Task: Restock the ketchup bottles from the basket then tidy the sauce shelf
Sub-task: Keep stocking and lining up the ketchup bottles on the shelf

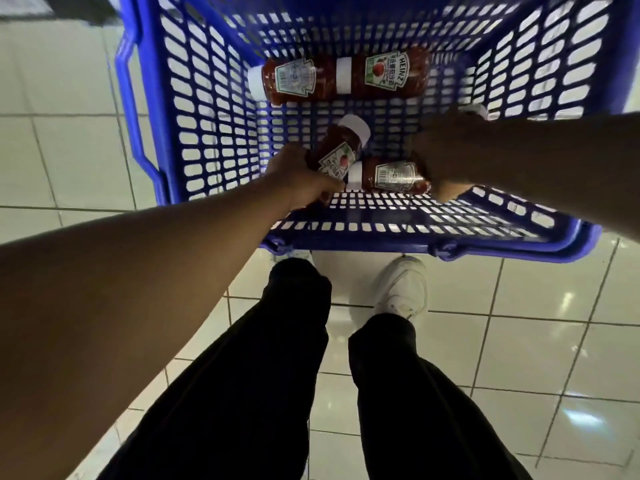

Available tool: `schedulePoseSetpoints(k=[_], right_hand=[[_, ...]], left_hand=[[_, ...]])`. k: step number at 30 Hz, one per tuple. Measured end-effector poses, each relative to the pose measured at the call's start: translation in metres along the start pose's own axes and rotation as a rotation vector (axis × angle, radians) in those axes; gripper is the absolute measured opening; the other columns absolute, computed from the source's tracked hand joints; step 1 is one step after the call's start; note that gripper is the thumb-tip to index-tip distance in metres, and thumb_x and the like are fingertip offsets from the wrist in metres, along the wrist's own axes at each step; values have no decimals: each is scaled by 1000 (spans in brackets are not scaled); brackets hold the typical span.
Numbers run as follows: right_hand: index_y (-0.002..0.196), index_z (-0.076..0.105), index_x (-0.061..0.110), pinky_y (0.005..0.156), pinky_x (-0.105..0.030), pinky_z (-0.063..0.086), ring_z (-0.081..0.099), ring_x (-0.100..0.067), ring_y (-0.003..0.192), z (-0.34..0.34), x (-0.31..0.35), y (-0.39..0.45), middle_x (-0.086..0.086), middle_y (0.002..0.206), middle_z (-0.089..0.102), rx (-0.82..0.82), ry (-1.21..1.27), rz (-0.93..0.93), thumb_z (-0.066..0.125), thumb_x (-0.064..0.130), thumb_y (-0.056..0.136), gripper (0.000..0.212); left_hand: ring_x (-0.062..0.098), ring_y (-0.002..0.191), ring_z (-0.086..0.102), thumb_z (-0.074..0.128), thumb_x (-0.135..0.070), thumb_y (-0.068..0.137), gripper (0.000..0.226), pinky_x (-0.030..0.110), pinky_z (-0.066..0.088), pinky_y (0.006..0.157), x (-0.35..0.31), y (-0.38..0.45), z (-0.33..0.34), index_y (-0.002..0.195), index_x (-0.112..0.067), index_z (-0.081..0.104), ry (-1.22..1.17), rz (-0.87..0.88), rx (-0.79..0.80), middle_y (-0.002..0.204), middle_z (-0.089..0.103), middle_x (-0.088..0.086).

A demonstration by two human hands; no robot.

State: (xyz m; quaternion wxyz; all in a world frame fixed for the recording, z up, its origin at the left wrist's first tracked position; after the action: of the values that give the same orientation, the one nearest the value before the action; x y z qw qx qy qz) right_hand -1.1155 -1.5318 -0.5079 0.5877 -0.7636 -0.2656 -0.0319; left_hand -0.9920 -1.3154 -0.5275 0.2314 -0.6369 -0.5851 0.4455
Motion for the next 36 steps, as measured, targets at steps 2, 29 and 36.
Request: schedulePoseSetpoints(k=[2,29,36], right_hand=[[107,59,18,62,-33,59,71,-32,75,-13,12,-23,-9,89,65,13,-10,-16,84,12,71,44],[101,75,18,86,-41,57,72,-20,96,-199,194,-617,-6,102,76,38,1594,-809,48,14,89,29],[136,49,-5,77,-39,59,70,-26,86,-245,280,-710,-18,107,70,-96,1345,-961,70,15,73,70]], left_hand=[[9,71,71,92,-44,61,55,20,55,59,-8,-29,-11,106,-20,71,-4,50,-20,86,72,-2],[-1,90,68,81,-22,77,38,15,50,82,-239,-616,-343,109,-25,61,-696,889,-334,97,73,-20],[1,88,65,73,-19,86,28,20,52,81,-288,-700,-389,110,-24,59,-812,1062,-401,94,71,-15]])
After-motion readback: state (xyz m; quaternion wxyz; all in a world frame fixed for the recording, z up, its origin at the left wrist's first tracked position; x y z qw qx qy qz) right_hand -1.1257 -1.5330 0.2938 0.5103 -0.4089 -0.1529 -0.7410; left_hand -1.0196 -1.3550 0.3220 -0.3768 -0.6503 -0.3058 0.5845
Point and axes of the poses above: each hand's wrist, its own y-axis towards the middle knuckle, its own z-axis out of the palm, x = y × z, the point moved 1 cm from there along y, towards the middle knuckle
